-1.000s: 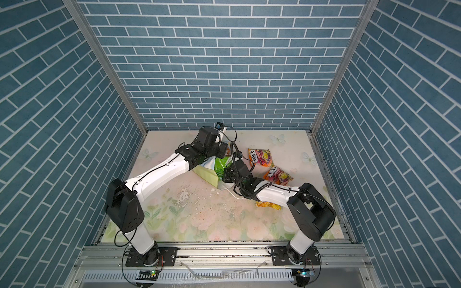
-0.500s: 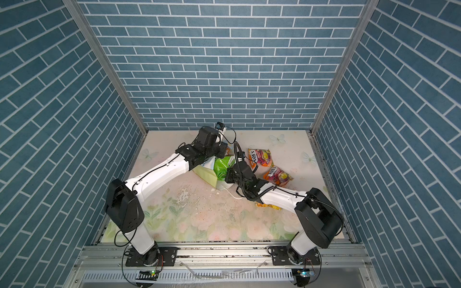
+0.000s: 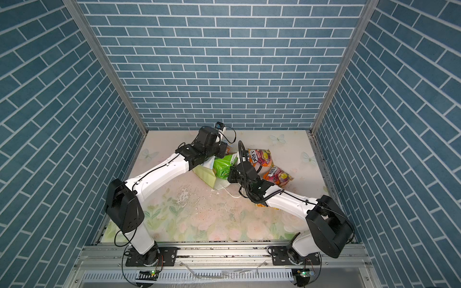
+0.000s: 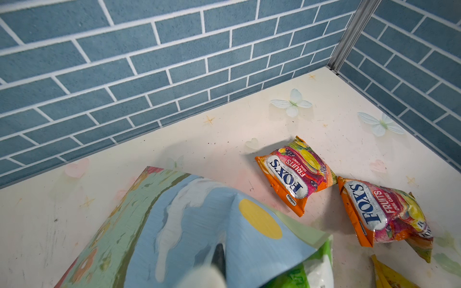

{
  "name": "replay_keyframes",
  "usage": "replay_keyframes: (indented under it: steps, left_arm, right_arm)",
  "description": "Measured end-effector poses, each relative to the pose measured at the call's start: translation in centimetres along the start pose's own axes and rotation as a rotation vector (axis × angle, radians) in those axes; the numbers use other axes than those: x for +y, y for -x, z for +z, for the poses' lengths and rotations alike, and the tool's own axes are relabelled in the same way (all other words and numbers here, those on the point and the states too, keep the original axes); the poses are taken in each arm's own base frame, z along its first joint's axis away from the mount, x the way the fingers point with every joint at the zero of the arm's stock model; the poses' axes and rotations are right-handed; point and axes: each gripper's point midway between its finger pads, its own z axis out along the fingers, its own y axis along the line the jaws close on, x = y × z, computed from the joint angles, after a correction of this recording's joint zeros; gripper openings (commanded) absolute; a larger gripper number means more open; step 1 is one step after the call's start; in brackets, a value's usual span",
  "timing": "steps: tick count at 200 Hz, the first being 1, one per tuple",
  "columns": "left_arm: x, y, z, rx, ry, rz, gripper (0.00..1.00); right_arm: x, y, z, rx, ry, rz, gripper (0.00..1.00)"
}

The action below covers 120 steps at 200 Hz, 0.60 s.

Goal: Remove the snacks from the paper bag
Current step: 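Close the right gripper on the green packet and lift it upward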

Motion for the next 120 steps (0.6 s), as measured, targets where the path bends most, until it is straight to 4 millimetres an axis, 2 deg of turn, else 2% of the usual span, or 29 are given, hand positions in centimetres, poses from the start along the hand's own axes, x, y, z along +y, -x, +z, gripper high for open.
replay_keyframes:
  steps: [36, 120]
  left_arm:
    - [0.1, 0.0, 0.0, 0.0, 0.001, -0.001, 0.0]
    - [0.3, 0.0, 0.0, 0.001, 0.005, -0.006, 0.0]
  right_arm:
    - [-0.1, 0.4, -0.8, -0.012, -0.006, -0.002, 0.0]
    - [0.0, 3.3, -3.0, -0.105, -0.023, -0.013, 0.0]
